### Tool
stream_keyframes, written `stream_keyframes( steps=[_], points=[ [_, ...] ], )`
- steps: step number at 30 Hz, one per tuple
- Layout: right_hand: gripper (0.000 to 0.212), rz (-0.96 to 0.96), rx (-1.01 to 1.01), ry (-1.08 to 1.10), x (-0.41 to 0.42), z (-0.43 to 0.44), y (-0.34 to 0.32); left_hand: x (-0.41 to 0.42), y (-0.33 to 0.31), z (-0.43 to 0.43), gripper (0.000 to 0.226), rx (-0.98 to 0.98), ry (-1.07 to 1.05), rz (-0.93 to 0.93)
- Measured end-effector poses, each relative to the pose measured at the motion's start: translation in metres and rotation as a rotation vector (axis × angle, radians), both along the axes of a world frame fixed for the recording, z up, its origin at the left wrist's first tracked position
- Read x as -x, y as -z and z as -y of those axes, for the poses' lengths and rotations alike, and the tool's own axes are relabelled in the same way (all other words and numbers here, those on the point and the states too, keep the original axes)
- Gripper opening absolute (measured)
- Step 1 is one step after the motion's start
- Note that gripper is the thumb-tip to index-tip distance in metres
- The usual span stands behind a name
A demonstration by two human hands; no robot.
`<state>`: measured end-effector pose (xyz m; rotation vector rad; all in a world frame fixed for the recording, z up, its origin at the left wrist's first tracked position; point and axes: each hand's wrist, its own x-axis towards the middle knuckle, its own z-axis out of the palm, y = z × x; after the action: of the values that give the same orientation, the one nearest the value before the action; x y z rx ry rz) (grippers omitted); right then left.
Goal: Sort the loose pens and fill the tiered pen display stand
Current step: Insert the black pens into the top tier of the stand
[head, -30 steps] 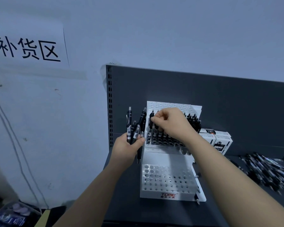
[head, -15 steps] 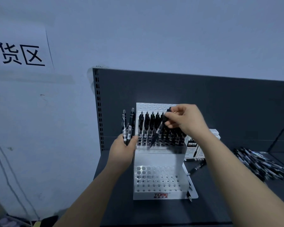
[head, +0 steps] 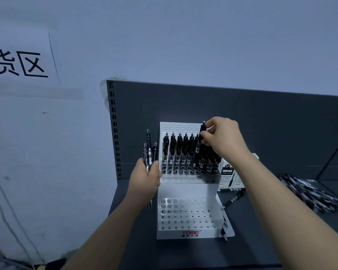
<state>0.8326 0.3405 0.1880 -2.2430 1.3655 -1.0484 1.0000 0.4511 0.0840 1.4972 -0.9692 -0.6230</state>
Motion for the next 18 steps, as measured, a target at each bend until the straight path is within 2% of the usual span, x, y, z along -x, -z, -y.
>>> stream_keyframes(
  steps=[4,7,11,14,18],
  points=[
    [0.011,-0.040,0.002,0.009,-0.003,0.000,-0.005,-0.001,0.002,0.001,0.050,-0.040,0.007,-0.030],
    [0.017,-0.028,-0.005,0.021,-0.001,-0.001,-0.005,-0.002,0.001,0.001,0.047,-0.022,0.022,-0.041],
    [0.016,-0.013,-0.021,0.045,0.002,-0.002,-0.001,-0.001,-0.003,-0.002,0.017,0.025,0.018,-0.012],
    [0.004,-0.070,-0.033,0.055,-0.001,-0.003,0.011,-0.001,-0.002,-0.002,0.021,0.034,-0.001,0.027],
    [0.015,-0.198,-0.024,0.080,-0.008,-0.006,0.025,-0.001,0.002,0.000,0.034,0.014,0.010,-0.023]
  ],
)
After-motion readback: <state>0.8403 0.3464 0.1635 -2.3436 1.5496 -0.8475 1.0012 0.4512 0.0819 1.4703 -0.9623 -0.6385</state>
